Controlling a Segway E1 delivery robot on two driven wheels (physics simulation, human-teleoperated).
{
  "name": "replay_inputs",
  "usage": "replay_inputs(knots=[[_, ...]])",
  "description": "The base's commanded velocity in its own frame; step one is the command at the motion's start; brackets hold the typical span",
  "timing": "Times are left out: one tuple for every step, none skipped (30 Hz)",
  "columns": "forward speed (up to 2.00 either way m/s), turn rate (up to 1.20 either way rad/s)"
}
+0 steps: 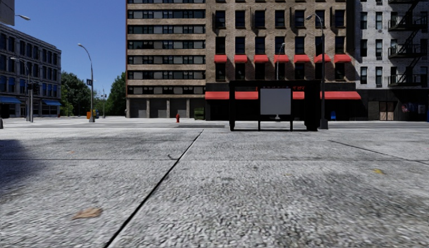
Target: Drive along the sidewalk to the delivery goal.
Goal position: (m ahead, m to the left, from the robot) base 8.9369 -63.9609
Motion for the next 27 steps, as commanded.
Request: replay_inputs(knots=[[2.00,0.00],[2.00,-0.11],[2.00,-0.29],[2.00,-0.42],[2.00,-0.42],[2.00,-0.46],[2.00,-0.47],[2.00,-0.47],[2.00,-0.47],[2.00,-0.47],[2.00,-0.47],[2.00,-0.47],[2.00,-0.47],[2.00,-0.47],[2.00,-0.47],[2.00,-0.47],[2.00,-0.47],[2.00,-0.47],[2.00,-0.47],[2.00,-0.48],[2.00,-0.48],[2.00,-0.48],[2.00,-0.48],[2.00,-0.48],[2.00,-0.48],[2.00,-0.48],[2.00,-0.51]])
